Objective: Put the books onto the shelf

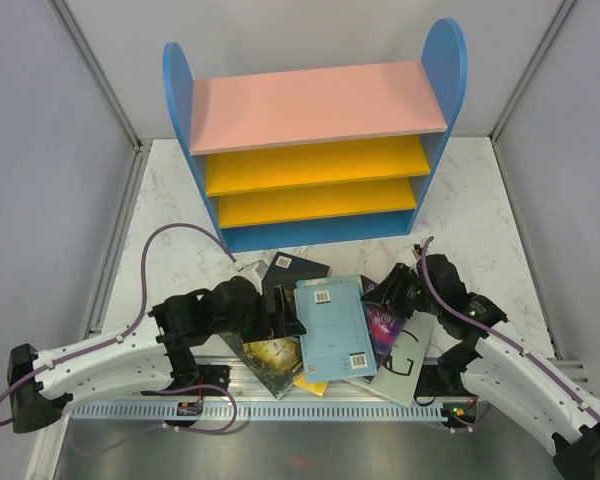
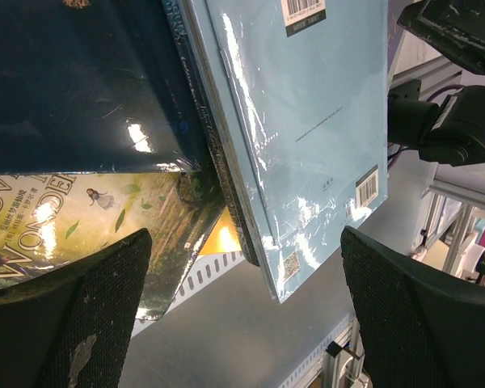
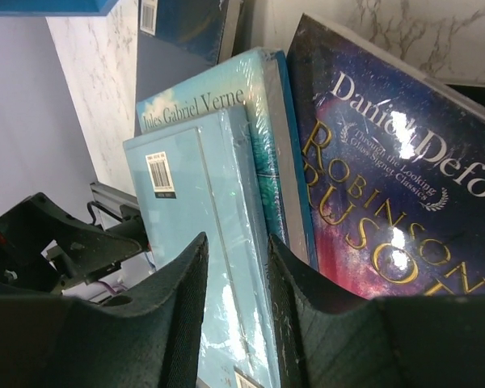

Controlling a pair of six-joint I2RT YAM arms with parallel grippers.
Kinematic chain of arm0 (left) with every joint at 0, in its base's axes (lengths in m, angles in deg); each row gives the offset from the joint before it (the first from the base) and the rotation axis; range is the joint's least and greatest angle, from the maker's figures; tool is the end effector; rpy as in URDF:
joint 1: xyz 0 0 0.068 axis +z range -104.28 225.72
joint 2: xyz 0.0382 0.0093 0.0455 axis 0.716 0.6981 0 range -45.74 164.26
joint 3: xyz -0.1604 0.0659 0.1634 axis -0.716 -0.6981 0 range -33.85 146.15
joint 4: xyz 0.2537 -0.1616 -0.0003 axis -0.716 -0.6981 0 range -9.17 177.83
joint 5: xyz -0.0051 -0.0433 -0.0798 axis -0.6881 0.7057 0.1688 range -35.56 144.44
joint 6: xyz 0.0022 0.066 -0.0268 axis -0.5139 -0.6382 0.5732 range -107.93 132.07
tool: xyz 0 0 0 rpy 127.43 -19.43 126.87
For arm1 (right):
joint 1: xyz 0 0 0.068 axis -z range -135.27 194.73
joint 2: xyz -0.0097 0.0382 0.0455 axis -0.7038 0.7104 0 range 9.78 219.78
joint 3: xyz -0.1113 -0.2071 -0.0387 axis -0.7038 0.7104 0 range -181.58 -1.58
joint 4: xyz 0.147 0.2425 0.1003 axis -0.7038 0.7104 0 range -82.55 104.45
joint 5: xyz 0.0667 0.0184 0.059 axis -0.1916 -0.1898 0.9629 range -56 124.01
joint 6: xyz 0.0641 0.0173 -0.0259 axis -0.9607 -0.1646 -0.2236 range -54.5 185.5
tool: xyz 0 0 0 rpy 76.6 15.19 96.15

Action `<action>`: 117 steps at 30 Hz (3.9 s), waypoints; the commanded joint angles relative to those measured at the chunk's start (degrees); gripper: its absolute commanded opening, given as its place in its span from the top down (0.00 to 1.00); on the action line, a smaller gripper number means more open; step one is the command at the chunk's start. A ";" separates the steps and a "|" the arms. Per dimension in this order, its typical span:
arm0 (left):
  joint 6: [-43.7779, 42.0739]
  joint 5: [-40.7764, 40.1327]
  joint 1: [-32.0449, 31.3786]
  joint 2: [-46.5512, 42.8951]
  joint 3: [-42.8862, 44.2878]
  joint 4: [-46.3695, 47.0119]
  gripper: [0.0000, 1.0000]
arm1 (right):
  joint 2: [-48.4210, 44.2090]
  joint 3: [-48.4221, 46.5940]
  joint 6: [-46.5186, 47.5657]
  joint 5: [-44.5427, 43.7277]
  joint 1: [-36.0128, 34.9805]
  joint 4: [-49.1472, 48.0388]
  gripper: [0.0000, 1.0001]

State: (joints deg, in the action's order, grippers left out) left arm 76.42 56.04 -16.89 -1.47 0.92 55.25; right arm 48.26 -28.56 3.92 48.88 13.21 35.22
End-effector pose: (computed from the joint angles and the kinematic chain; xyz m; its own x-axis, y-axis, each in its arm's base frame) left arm 0.1124 -0.2207 0.1958 -0.9422 -0.1404 -0.3043 0.1103 0.7275 -0.6772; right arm 0.1928 0.1360 0.1745 -0.8502 0.4757 -0.2254 0.1535 0.6337 0.7582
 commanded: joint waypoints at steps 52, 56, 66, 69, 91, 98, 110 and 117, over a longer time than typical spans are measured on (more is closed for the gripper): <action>11.32 19.93 13.30 -20.89 -18.95 39.44 0.98 | 18.21 6.86 -16.73 -13.82 -35.09 -29.79 0.74; 9.65 18.35 13.30 -22.56 -14.04 33.39 0.98 | 16.46 3.80 -15.33 -15.83 -35.01 -27.17 0.37; 10.87 6.58 13.48 -26.52 -5.15 22.38 0.98 | 6.70 -0.70 -17.34 -19.97 -35.09 -23.28 0.02; 11.84 5.26 13.48 -25.73 -4.62 23.52 0.98 | 5.47 -1.14 -18.92 -20.32 -35.01 -25.39 0.02; 18.61 -6.52 13.48 -21.33 -7.96 35.74 0.98 | 7.40 -4.13 -28.24 -30.33 -37.47 -43.33 0.42; 19.14 -8.64 13.48 -19.14 -7.61 36.44 0.98 | 6.26 -6.67 -30.35 -35.79 -37.55 -43.41 0.61; 12.13 1.91 13.48 -9.56 0.65 30.50 0.92 | -1.99 -10.46 -26.84 -45.45 -37.03 -32.18 1.00; 8.94 1.91 13.48 -9.73 3.91 26.17 0.76 | -5.96 -14.48 -22.45 -47.66 -33.34 -24.10 1.00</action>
State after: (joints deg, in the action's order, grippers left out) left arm 94.21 58.06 -4.23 -9.36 2.58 87.25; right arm 45.18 -36.28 -21.66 11.11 -23.60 8.25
